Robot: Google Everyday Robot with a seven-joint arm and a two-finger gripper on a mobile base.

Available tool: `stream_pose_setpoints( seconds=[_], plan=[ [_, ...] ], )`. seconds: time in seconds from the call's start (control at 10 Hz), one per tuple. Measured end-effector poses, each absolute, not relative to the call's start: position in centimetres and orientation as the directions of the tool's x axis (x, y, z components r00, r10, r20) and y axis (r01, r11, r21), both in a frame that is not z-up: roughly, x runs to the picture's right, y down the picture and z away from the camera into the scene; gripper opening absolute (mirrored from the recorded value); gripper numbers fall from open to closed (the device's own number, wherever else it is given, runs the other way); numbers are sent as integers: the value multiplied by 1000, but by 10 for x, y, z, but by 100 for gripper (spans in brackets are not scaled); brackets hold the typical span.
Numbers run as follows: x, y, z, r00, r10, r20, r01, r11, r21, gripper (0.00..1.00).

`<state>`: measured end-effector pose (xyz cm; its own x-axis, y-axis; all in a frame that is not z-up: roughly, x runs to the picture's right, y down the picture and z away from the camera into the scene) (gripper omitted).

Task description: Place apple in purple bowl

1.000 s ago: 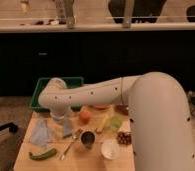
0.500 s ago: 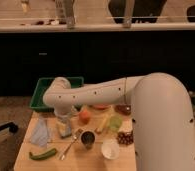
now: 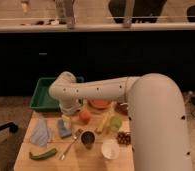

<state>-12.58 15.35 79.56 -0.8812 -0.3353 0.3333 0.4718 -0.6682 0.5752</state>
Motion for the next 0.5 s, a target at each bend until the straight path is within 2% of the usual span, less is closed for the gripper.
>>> stream_pose_setpoints(
  seconds=[0.5],
  plan=[
    [-108,157,814,-813,-454,365,583,-615,532,80]
  ],
)
